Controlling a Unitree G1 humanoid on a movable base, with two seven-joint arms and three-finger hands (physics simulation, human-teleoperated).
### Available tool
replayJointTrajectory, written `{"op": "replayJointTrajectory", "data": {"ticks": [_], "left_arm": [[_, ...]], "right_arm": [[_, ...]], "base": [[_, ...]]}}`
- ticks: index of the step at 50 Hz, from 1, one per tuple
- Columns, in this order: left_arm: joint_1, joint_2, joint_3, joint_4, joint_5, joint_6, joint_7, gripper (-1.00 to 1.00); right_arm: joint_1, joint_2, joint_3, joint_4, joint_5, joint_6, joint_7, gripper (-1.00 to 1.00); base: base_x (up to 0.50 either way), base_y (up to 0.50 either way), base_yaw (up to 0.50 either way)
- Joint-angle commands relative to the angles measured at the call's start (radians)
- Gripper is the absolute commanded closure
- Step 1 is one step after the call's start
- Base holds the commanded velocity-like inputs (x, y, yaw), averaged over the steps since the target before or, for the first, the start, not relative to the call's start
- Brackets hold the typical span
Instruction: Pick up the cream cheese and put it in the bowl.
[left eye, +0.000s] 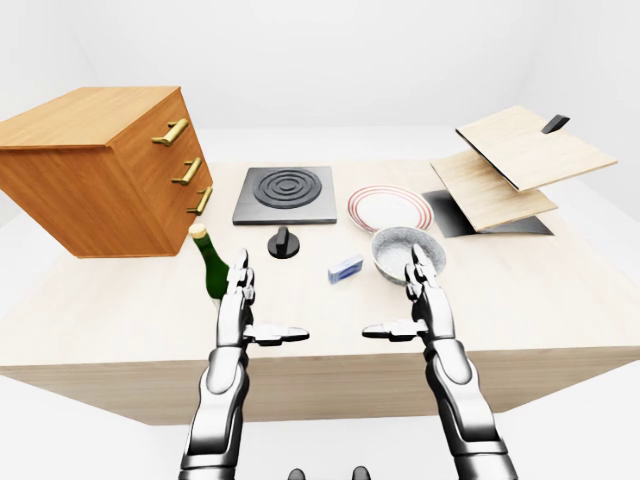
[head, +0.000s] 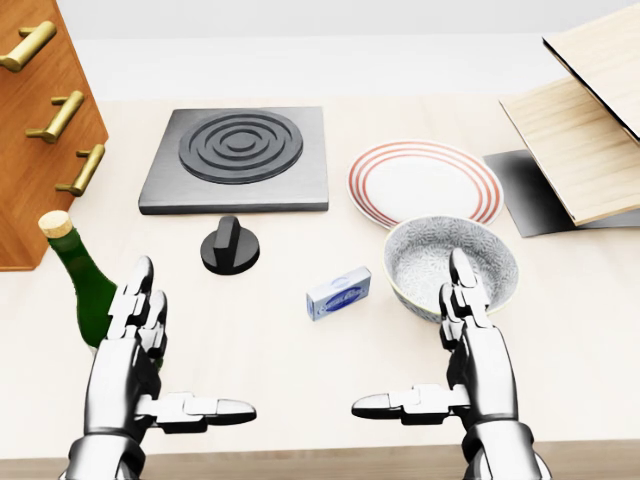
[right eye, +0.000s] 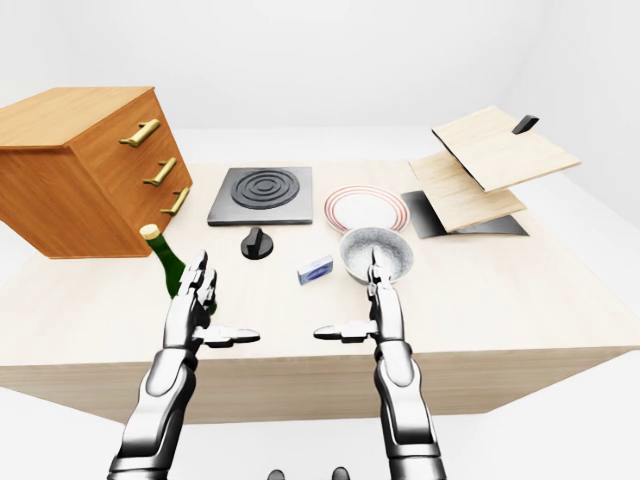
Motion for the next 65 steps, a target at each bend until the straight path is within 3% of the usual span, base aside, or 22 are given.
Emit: {"op": "replayJointTrajectory", "data": {"ticks": [1, 2, 4, 7, 15, 35, 41, 65], "left_arm": [[0.026, 0.011, 0.023, -0.052, 0.001, 0.007, -0.018, -1.0], [0.03, 0.01, 0.02, -0.057, 0.01, 0.012, -0.014, -1.0], [0.028, 0.012, 0.017, -0.048, 0.041, -0.009, -0.001, -1.0], [0.021, 0.008, 0.019, -0.034, 0.031, -0.011, -0.009, -1.0], [0.037, 0.009, 0.016, -0.066, 0.04, 0.001, -0.012, -1.0], [0.056, 0.01, 0.02, -0.103, 0.052, 0.017, -0.025, -1.0], [0.048, 0.011, 0.023, -0.084, 0.053, 0.007, -0.025, -1.0], [0.059, 0.01, 0.019, -0.101, 0.061, 0.01, -0.03, -1.0]], "right_arm": [[0.005, -0.009, -0.02, -0.02, 0.009, 0.017, 0.021, -1.0], [0.006, -0.009, -0.021, -0.021, 0.013, 0.015, 0.026, -1.0], [0.006, -0.008, -0.02, -0.017, 0.01, 0.017, 0.024, -1.0], [0.004, -0.007, -0.016, -0.009, 0.004, 0.018, 0.022, -1.0], [0.007, -0.004, -0.014, -0.027, -0.008, 0.039, 0.01, -1.0], [0.003, -0.006, -0.013, -0.014, -0.006, 0.049, 0.013, -1.0], [0.007, -0.006, -0.013, -0.022, -0.004, 0.052, 0.015, -1.0], [0.013, -0.007, -0.017, -0.039, -0.004, 0.064, 0.02, -1.0]], "base": [[0.0, 0.0, 0.0], [0.0, 0.0, 0.0], [0.0, 0.0, 0.0], [0.0, 0.0, 0.0], [0.0, -0.02, 0.0], [0.0, -0.19, 0.0], [0.0, -0.19, 0.0], [0.0, -0.19, 0.0]]}}
